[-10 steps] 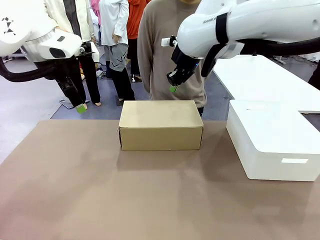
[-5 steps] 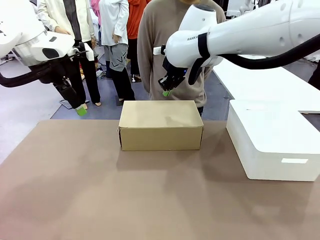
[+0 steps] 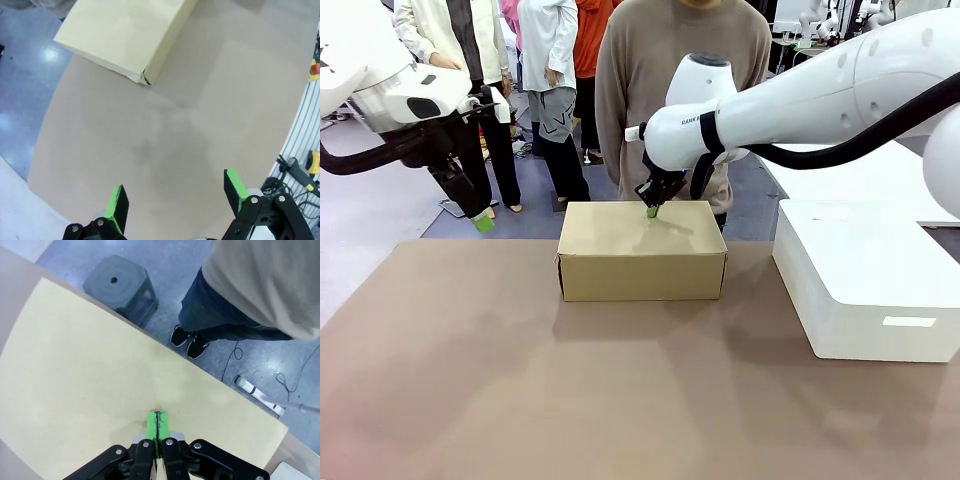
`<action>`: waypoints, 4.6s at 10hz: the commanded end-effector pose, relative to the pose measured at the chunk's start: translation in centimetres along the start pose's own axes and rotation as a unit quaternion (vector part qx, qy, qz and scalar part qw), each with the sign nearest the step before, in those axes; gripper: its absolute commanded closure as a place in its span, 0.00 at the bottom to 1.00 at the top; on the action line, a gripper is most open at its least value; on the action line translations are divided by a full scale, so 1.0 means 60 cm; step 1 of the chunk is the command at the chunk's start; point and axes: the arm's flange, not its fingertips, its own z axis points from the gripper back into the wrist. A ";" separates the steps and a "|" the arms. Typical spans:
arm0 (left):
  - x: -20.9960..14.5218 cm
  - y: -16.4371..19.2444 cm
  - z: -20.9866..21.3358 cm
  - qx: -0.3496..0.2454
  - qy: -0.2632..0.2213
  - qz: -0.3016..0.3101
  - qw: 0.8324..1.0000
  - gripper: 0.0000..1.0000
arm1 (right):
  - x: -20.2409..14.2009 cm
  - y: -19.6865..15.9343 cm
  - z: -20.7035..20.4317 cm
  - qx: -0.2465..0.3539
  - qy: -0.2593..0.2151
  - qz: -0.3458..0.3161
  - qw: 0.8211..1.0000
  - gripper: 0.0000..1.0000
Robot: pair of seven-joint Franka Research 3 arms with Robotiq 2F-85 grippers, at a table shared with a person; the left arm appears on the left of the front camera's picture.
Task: Pack the shoes into the box.
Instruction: Press down on the lid of the Shoes Box.
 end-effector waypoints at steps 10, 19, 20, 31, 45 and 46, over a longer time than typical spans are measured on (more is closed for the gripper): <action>0.002 0.002 0.002 0.004 0.002 -0.001 1.000 0.00 | -0.065 0.042 0.173 0.030 -0.005 0.045 0.999 1.00; 0.002 0.002 0.002 0.004 0.002 -0.001 1.000 0.00 | -0.085 0.055 0.219 0.014 -0.006 0.052 0.999 1.00; 0.002 0.002 0.002 0.004 0.002 -0.001 1.000 0.00 | -0.100 0.051 0.214 0.020 -0.002 0.058 0.998 1.00; 0.002 0.002 0.002 0.004 0.002 -0.001 1.000 0.00 | -0.391 0.153 0.356 -0.007 0.016 0.062 0.998 0.57; 0.002 0.002 0.002 0.004 0.002 -0.001 1.000 0.00 | -0.488 0.151 0.308 -0.035 0.034 0.025 0.998 0.00; 0.002 0.002 0.002 0.004 0.002 -0.001 1.000 0.00 | -0.488 0.151 0.308 -0.035 0.034 0.025 0.998 0.00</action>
